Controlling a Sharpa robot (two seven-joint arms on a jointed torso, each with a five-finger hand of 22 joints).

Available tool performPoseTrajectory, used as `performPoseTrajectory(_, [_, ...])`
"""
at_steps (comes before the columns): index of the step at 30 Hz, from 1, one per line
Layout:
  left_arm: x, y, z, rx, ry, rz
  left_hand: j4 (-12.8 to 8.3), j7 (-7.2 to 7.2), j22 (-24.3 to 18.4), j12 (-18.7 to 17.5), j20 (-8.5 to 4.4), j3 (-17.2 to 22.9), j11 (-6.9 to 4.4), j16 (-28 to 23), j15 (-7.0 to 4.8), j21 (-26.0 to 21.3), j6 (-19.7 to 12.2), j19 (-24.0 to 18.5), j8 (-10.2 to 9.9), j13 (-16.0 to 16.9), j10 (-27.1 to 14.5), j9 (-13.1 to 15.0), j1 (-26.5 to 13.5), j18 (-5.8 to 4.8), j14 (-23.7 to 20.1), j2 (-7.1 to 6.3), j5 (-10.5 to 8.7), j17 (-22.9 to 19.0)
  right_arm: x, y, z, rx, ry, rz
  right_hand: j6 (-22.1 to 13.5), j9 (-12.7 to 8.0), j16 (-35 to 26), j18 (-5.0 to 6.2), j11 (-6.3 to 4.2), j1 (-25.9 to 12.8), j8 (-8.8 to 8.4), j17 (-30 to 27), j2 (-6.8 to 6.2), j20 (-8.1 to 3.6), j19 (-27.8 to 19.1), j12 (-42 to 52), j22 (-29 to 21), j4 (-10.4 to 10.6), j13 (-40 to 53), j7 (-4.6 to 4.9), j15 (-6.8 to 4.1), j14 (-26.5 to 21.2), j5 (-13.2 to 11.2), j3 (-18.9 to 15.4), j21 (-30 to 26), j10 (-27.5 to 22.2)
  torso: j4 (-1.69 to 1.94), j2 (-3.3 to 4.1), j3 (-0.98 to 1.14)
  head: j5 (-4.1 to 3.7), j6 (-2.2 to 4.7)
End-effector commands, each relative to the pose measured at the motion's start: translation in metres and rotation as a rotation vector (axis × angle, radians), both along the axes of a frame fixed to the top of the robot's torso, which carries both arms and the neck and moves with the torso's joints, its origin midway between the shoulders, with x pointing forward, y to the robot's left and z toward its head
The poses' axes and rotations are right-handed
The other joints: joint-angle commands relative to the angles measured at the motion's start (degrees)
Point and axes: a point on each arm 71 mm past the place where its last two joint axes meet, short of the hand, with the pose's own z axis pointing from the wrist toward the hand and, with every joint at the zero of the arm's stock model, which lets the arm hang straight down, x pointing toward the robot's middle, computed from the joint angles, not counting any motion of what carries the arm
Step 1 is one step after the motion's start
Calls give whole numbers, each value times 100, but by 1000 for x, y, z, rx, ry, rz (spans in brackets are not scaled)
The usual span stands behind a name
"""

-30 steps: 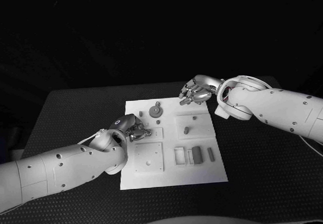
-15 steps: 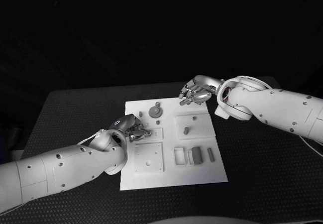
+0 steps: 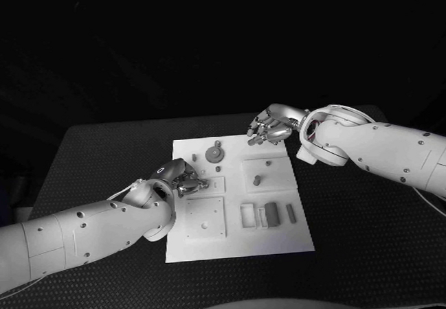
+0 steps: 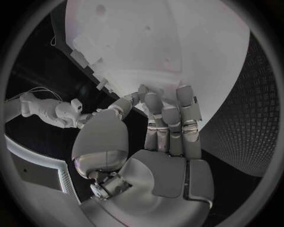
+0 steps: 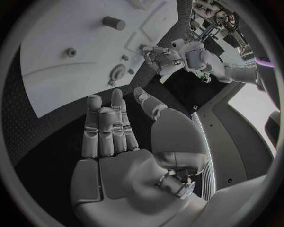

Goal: Assemble the parts on the task board

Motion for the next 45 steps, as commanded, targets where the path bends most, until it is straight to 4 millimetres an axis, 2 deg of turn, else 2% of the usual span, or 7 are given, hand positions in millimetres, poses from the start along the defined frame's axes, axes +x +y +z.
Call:
performPoseTrajectory(1, [-1, 2, -5, -10, 37, 13, -233, 11, 124, -29, -79, 67, -5, -8, -147, 8, -25, 27, -18, 8, -6, 19, -77, -62, 80, 60, 93, 8, -1, 1, -1, -1, 8, 11, 58, 10, -26, 67, 37, -59, -21, -9, -12, -11, -13, -2, 88, 38, 2, 114, 15, -39, 21, -7, -26, -18, -1, -1, -2, 2, -3])
performPoseTrajectory(12, [-1, 2, -5, -23, 37, 16, -32, 7, 116, -35, -79, -91, -9, -13, -150, 1, -20, 8, -30, 15, -13, 25, -269, -55, 71, 17, 27, 13, -1, 1, -1, -1, 8, 11, 58, 11, -25, 67, 36, -60, -21, -9, -9, -11, -13, -2, 88, 41, 3, 113, 15, -39, 21, -6, -27, -18, -1, 1, -2, -7, -8])
performPoseTrajectory(27, [-1, 5, -5, -31, 46, 26, 32, 0, 116, -36, -82, -105, -14, -12, -155, 1, -8, 6, -29, 19, -12, 31, -281, -46, 70, -12, -5, 17, 0, 1, -1, -1, 9, 11, 59, 12, -25, 67, 36, -59, -22, -10, -9, -12, -13, -1, 89, 43, 3, 113, 15, -40, 21, -4, -27, -19, -3, 0, 6, -22, -16])
performPoseTrajectory(30, [-1, 5, -5, -36, 53, 27, -45, -3, 121, -35, -80, -98, -20, -7, -159, 8, 6, 4, -22, 24, -10, 42, -157, -42, 72, 63, 63, 23, 0, 2, -1, -1, 10, 12, 59, 13, -25, 67, 36, -59, -22, -10, -9, -12, -13, -1, 89, 43, 3, 113, 15, -40, 21, -4, -27, -19, -3, -1, 8, -20, -18])
performPoseTrajectory(32, [-1, 5, -7, -44, 79, 29, -110, -4, 123, -36, -74, -119, -18, -7, -156, 13, 15, -3, -18, 27, -13, 50, -102, -44, 66, 125, 220, 26, -1, 2, -1, -1, 10, 12, 59, 13, -25, 67, 36, -59, -22, -10, -9, -12, -13, -1, 89, 44, 3, 113, 15, -40, 21, -4, -27, -19, -6, 2, 8, -27, -29])
performPoseTrajectory(37, [-1, 5, -7, -54, 91, 30, -223, -3, 122, -44, -72, -144, -16, -11, -151, 16, 15, -20, -19, 29, -20, 60, -24, -47, 53, 199, 346, 30, 0, 2, -1, -2, 11, 12, 58, 13, -25, 67, 36, -59, -22, -10, -9, -12, -13, 0, 89, 44, 3, 113, 15, -40, 21, -4, -27, -19, -5, 5, 4, -32, -33])
performPoseTrajectory(45, [-2, 3, -8, -65, 114, 28, -328, -7, 122, -43, -72, -163, -19, -6, -150, 23, 29, -22, -11, 33, -14, 71, 32, -48, 56, 263, 370, 36, -1, 2, -1, -1, 11, 13, 59, 14, -25, 67, 36, -61, -23, -10, -7, -12, -14, 0, 89, 48, 3, 113, 15, -41, 21, -4, -28, -18, -1, 0, 2, -39, -38])
